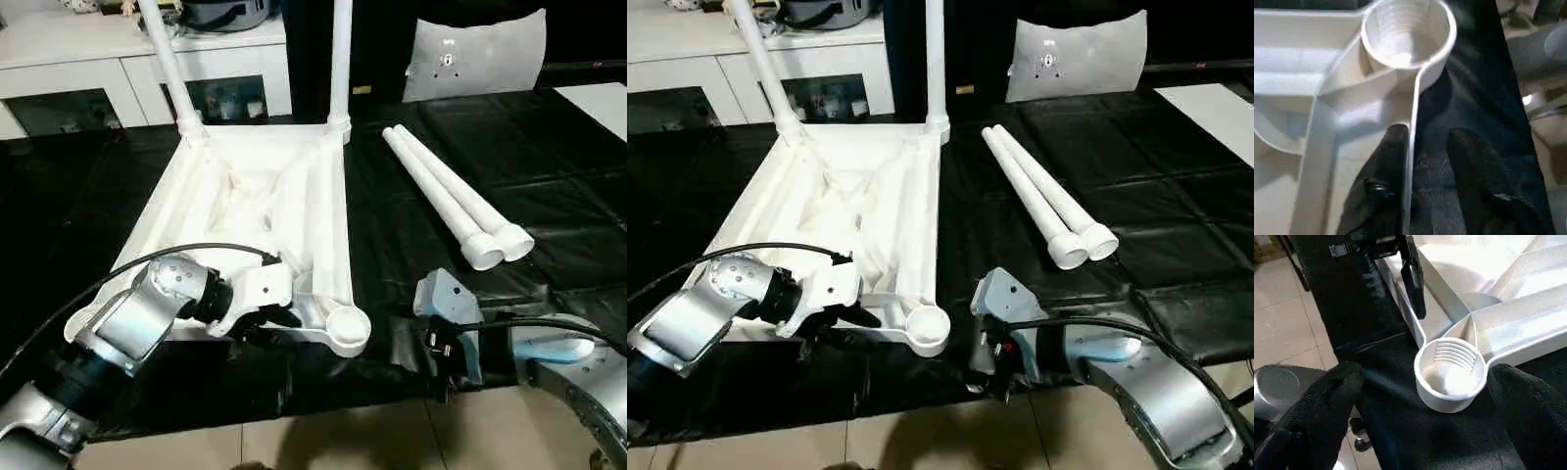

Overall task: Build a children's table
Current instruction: Rotate table base

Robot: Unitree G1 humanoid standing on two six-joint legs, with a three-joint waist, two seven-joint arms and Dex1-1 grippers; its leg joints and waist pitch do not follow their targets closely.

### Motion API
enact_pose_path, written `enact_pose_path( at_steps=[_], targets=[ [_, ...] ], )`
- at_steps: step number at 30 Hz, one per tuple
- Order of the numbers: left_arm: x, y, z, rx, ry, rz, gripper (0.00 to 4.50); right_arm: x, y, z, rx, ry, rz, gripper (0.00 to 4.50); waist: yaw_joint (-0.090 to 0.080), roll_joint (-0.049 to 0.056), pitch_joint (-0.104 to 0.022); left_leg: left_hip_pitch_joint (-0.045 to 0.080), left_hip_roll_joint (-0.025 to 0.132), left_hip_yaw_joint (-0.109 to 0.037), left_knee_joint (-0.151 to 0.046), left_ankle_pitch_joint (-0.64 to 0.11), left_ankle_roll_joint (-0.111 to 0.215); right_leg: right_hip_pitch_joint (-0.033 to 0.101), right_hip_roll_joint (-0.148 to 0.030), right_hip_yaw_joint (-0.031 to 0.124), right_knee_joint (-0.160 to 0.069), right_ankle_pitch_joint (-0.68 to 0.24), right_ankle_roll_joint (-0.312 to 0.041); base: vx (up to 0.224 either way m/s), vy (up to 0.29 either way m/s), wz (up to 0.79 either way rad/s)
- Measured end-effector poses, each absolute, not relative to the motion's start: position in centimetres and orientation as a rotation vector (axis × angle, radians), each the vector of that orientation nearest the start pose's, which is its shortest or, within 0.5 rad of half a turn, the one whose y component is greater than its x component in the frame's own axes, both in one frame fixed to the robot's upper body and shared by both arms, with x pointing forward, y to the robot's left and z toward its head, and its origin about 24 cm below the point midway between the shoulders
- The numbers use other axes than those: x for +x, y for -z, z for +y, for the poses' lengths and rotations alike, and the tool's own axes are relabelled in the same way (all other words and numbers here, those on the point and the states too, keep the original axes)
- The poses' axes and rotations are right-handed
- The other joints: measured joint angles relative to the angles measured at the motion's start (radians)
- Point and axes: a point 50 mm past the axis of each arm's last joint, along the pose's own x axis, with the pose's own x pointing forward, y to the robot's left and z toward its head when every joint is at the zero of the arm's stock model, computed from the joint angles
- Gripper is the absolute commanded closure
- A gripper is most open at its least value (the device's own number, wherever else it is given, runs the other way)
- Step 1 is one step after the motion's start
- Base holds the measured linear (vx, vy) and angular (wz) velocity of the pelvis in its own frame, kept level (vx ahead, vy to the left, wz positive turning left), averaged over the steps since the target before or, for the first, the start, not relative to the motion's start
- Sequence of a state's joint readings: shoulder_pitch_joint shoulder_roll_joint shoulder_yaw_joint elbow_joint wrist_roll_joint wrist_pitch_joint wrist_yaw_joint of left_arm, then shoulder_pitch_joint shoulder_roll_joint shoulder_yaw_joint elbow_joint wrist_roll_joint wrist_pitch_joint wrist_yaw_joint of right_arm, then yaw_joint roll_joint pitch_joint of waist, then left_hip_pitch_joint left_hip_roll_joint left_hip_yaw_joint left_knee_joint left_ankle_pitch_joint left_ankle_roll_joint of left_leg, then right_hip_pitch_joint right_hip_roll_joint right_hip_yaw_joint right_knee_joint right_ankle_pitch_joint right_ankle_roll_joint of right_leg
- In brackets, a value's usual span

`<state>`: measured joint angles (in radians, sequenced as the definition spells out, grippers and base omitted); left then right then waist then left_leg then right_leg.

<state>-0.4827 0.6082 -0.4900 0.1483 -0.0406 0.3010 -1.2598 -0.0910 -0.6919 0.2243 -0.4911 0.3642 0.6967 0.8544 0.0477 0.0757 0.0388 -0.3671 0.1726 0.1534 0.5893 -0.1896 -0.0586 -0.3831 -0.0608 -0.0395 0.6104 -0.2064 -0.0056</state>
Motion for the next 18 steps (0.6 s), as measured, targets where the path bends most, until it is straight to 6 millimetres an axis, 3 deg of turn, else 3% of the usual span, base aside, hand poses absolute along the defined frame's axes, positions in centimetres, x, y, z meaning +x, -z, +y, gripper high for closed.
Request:
enact_pose_path(
  at_steps=[7,18],
  targets=[
    [29.2,-5.7,12.7,0.624,1.425,0.484,3.22,21.3,-9.5,-14.8,-0.280,-1.156,0.451,0.00,0.010,0.000,0.000,-0.001,0.000,0.000,0.002,0.000,0.000,0.000,0.000,0.000,0.000,0.001,-0.001,0.000,0.000,0.00],
    [29.3,-5.3,12.6,0.605,1.422,0.480,4.18,21.3,-9.5,-14.8,-0.278,-1.158,0.451,0.00,0.012,0.003,0.001,-0.001,0.000,0.000,0.002,0.000,0.000,0.000,0.000,0.000,0.000,0.002,-0.003,0.000,0.000,0.00]
  ],
)
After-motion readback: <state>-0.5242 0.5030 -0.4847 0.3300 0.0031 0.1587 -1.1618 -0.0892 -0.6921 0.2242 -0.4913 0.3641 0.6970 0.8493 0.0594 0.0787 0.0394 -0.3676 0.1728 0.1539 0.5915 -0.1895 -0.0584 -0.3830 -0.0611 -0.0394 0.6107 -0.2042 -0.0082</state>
